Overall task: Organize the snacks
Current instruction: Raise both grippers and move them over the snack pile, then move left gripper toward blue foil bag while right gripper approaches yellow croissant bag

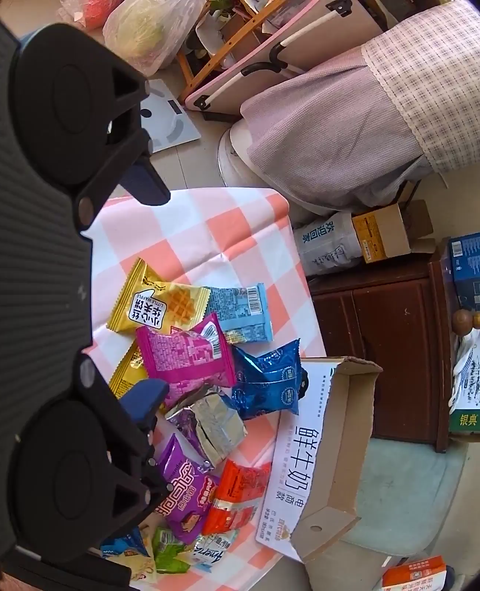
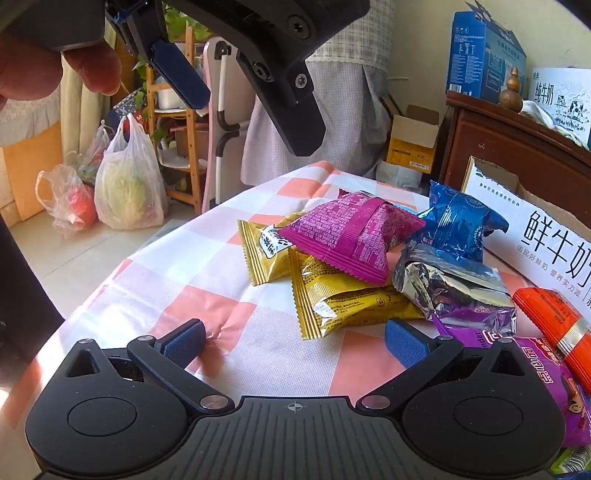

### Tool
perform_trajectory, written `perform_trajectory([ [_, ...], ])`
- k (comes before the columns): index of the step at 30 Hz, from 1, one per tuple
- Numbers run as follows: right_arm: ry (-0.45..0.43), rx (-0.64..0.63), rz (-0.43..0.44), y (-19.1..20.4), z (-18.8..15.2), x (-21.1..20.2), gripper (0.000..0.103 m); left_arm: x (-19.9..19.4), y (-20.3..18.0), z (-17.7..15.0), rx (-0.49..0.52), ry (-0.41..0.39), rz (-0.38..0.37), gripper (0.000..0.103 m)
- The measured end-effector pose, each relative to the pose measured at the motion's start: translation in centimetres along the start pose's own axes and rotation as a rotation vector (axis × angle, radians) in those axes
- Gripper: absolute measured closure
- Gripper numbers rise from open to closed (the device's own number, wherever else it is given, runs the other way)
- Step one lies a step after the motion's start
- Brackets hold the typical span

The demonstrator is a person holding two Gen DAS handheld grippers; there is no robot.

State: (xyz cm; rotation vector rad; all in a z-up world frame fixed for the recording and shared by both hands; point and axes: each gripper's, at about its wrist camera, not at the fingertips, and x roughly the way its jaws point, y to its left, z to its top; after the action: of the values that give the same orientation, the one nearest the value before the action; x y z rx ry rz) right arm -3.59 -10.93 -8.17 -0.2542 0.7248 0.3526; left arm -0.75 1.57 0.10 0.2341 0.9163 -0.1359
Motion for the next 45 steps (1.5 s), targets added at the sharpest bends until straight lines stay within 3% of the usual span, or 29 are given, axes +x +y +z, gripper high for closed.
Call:
perform_trajectory([
  [10,0.004,0.009,-0.009,0.6,-0.1,0.0,0.000,1.3,-1.4,0.4,0.014,0.027,-0.006,0.003],
  [13,0.032,0.044,-0.040,0.9,0.0,-0.2,0.000,1.4,-1.7,0.8,0.030,0.010,0.030,0.003],
  [18,0.161,0.124,-0.150,0.4,1.2,-1.0,0.000,1.7,-1.6,1.0,0.027,0.004,0.046,0.003],
  [21,0.226,0.183,-0.289,-0.3,1.7,-1.8,0.000,1.9,-1.5,1.1,0.023,0.009,0.049,0.003],
  [24,0.223,0.218,-0.359,-0.8,2.2,-3.7,0.000,2.0,-1.2,0.8,0.017,0.006,0.051,0.003],
  [29,0.163,0.272,-0.352,-1.6,3.6,-7.4,0.000,2.2,-1.4,0.7,0.017,0.010,0.049,0.003],
  [38,0.292,0.291,-0.336,-5.0,5.5,-10.5,0.000,1.6,-2.5,-0.6,0.073,0.007,0.032,0.003],
  [42,0.271,0.326,-0.368,-6.7,4.6,-11.4,0.000,1.3,-3.1,-1.1,0.106,-0.003,0.024,0.003],
  [45,0.329,0.409,-0.372,-7.5,3.5,-11.1,0.000,1.1,-3.4,-1.1,0.115,-0.005,0.015,0.003],
])
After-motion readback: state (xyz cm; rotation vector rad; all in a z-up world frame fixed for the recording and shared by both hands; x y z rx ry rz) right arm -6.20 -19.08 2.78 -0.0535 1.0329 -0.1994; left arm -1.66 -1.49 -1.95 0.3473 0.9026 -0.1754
